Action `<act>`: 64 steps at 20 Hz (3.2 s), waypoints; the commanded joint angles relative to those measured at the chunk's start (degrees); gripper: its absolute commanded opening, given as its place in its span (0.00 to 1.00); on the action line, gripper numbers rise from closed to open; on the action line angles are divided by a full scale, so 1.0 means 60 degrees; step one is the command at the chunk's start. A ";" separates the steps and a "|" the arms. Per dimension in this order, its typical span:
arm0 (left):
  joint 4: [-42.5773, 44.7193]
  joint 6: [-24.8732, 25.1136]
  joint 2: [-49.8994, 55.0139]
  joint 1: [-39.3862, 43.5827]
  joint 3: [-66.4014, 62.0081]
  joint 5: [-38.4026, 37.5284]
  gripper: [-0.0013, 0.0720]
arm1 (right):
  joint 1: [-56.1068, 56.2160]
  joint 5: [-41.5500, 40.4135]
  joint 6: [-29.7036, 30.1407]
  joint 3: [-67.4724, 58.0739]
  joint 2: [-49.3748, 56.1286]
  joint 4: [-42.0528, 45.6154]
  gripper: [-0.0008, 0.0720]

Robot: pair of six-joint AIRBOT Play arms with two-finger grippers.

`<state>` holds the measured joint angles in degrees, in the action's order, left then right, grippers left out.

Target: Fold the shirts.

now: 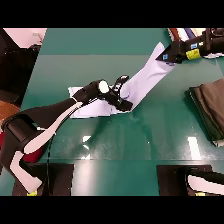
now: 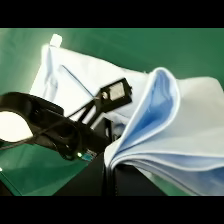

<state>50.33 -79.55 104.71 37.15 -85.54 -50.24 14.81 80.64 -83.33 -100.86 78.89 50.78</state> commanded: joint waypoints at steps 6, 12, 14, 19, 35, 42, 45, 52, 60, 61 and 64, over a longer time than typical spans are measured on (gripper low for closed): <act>0.0244 0.0007 -0.0725 -0.0692 -0.0007 -0.0222 0.05 | 0.0521 -0.0586 0.0474 -0.0175 0.0346 -0.0914 0.03; 0.2098 0.0011 -0.2954 -0.2852 -0.0007 -0.1049 0.05 | 0.1774 -0.0772 0.1530 -0.0175 0.1373 -0.2135 0.03; 0.2546 0.0011 -0.3774 -0.3792 -0.0007 -0.1177 0.05 | 0.2575 -0.1257 0.2222 -0.0175 0.1923 -0.2663 0.03; 0.2783 0.0080 -0.5329 -0.5810 -0.0007 -0.1249 0.05 | 0.4838 -0.3701 0.3377 -0.0178 0.3661 -0.3595 0.06; 0.2721 0.0080 -0.5686 -0.6535 0.0022 -0.2645 0.05 | 0.0754 -0.1297 0.2193 0.3297 0.2455 -0.0896 0.77; 0.2688 0.0080 -0.5686 -0.6535 0.0022 -0.2634 0.05 | -0.0153 -0.1774 0.2215 0.4437 0.3428 -0.2095 0.88; 0.2688 0.0080 -0.5686 -0.6535 0.0022 -0.2637 0.05 | 0.0525 -0.1643 0.2215 0.3552 0.4386 -0.2437 0.88; 0.2685 0.0080 -0.5686 -0.6532 0.0022 -0.2652 0.05 | 0.2127 -0.1260 0.2313 0.1337 0.6393 -0.4058 0.87; 0.2652 0.0084 -0.5686 -0.5887 0.0022 -0.2965 0.05 | 0.1847 -0.0714 0.2605 0.0528 0.5697 -0.3719 0.03; 0.2652 0.0084 -0.5686 -0.5650 0.0022 -0.2962 0.05 | 0.1512 -0.0707 0.2503 0.0656 0.5249 -0.3486 0.03; 0.2652 0.0087 -0.5686 -0.4936 0.0022 -0.2922 0.05 | 0.0004 -0.0674 0.2280 0.1402 0.3603 -0.2820 0.03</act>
<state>66.22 -79.07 70.63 4.19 -85.41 -67.77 21.15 75.90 -68.42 -95.00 107.66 30.59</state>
